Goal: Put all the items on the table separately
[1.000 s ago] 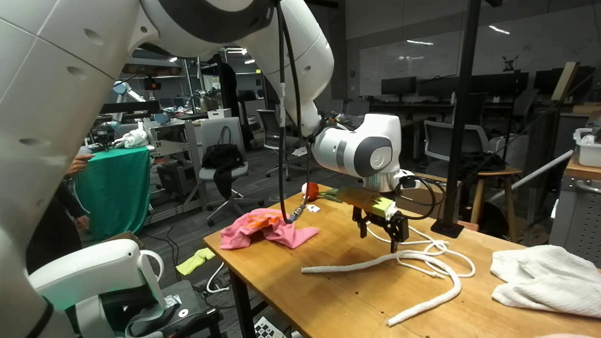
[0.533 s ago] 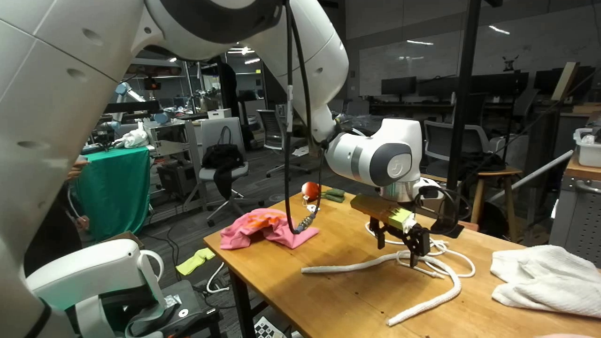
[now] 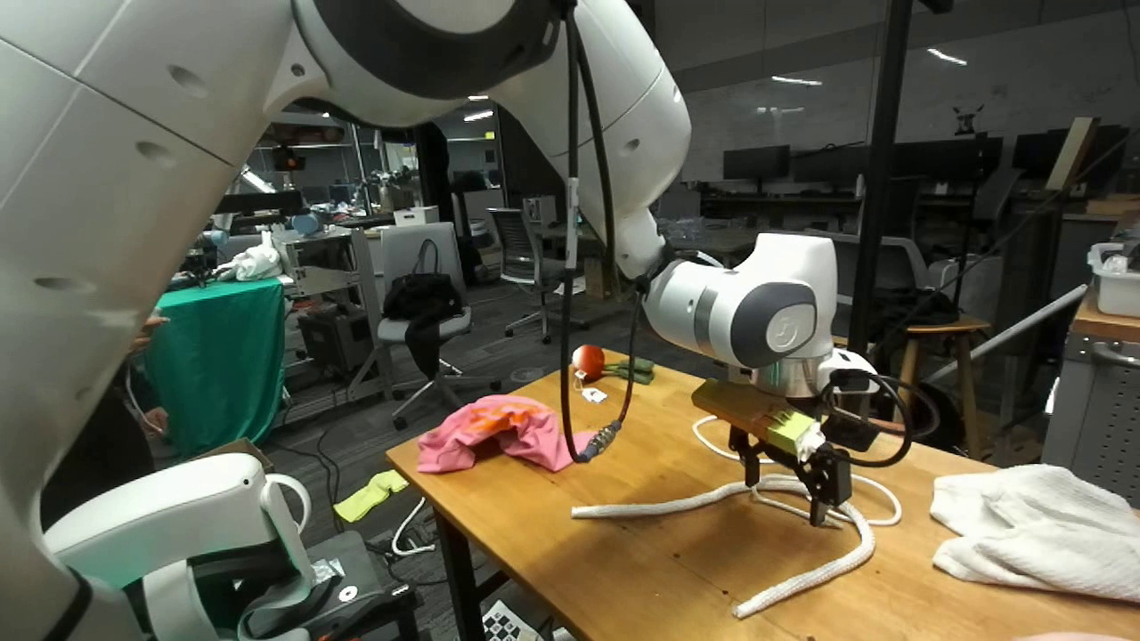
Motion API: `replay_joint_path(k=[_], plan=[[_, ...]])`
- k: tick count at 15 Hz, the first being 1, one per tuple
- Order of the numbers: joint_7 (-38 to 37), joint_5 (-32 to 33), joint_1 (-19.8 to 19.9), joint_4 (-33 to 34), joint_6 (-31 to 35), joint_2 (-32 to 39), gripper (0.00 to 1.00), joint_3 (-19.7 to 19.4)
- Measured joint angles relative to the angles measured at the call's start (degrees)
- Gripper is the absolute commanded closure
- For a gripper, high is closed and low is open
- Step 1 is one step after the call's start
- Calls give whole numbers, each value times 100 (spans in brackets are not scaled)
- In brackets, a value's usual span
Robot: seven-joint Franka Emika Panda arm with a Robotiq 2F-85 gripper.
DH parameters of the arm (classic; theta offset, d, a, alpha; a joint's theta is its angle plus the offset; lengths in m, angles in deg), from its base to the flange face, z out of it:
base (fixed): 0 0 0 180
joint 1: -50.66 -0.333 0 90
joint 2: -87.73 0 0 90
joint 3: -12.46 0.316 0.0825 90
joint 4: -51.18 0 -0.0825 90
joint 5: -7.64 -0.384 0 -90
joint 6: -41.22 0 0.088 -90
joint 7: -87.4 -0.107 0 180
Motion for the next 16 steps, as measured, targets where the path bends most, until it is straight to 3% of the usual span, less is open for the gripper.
replay_joint_path(k=[14,15,16], plan=[[221,-21,520,601,-13,519,0,49],[251,-25,546,620,-19,539,6,58],[275,-28,569,638,-25,560,26,68]])
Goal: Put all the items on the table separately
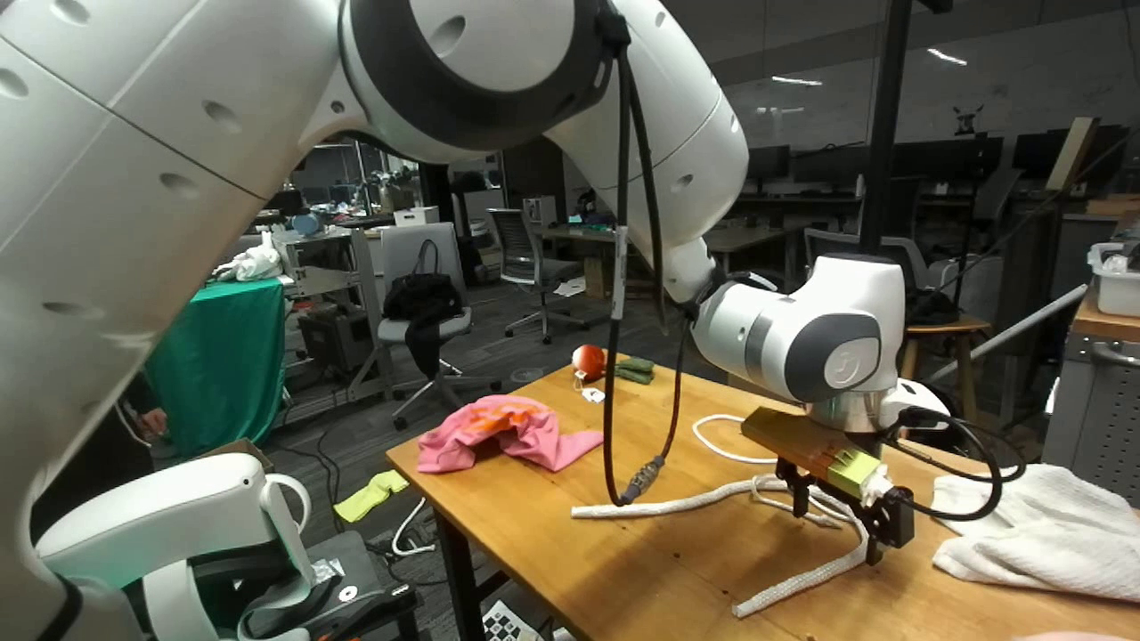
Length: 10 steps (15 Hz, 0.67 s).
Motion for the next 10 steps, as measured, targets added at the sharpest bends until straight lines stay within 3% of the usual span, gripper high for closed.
replay_joint_path(k=[2,10], plan=[[39,-3,38,35,-13,44,30,26],[113,-24,105,80,-102,93,93,103]])
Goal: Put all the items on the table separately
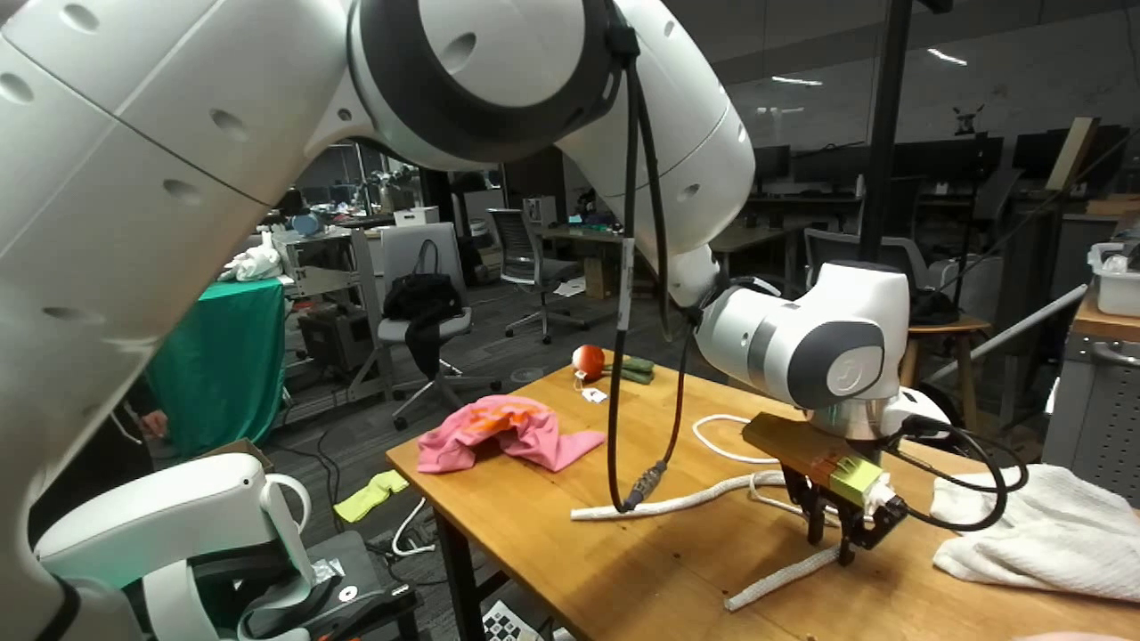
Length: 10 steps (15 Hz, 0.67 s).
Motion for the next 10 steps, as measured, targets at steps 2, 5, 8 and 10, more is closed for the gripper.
replay_joint_path(k=[2,5,8,10], plan=[[0,0,0,11,-7,-2,97,1],[1,0,5,9,-28,-8,92,1],[2,0,17,-49,-105,-51,95,1],[2,-4,42,-150,-124,-109,97,-5]])
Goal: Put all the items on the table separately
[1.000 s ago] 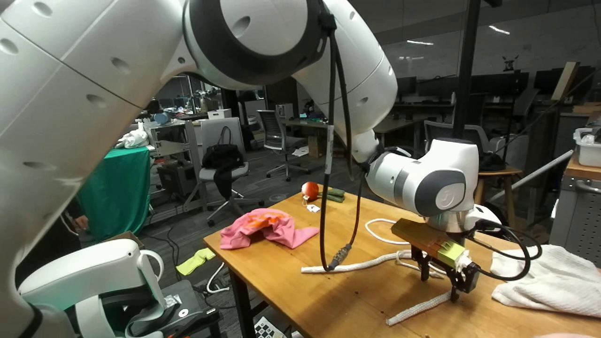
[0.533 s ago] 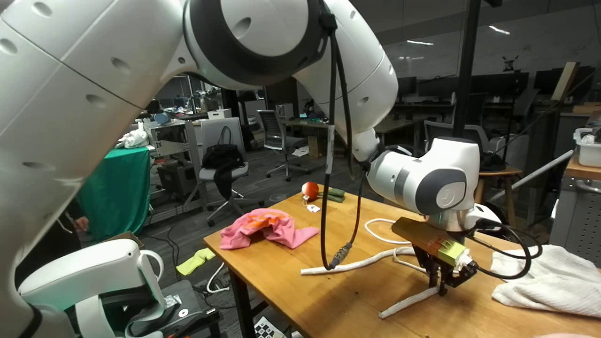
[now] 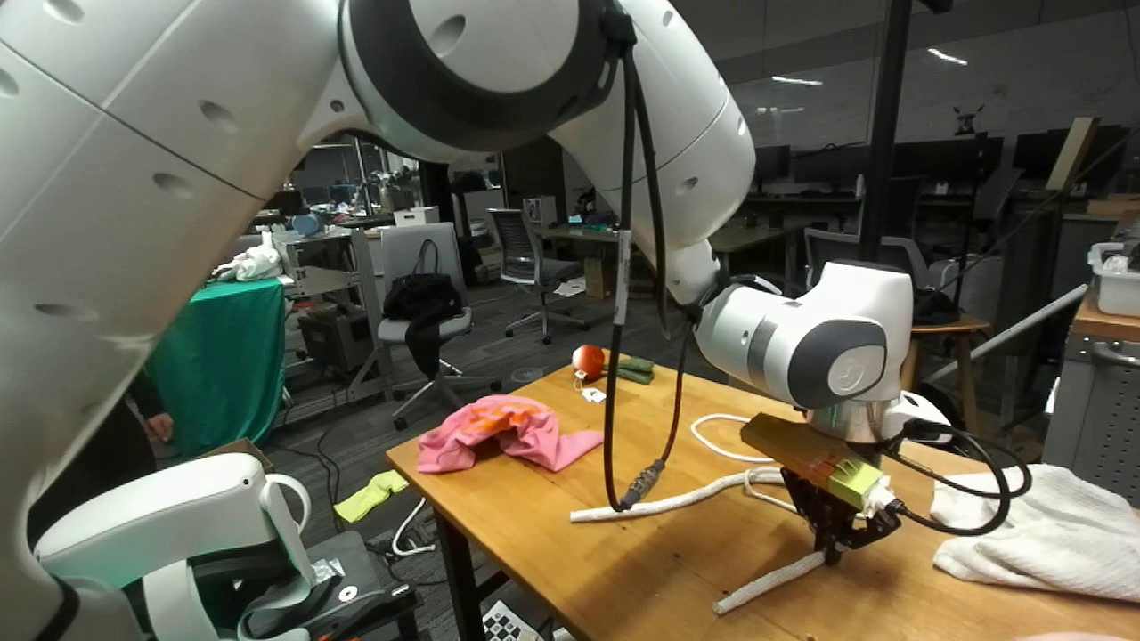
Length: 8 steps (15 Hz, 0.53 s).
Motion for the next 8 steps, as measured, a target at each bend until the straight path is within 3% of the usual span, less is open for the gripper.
replay_joint_path(k=[8], plan=[[128,-310,365,-953,-461,-599,97,-5]])
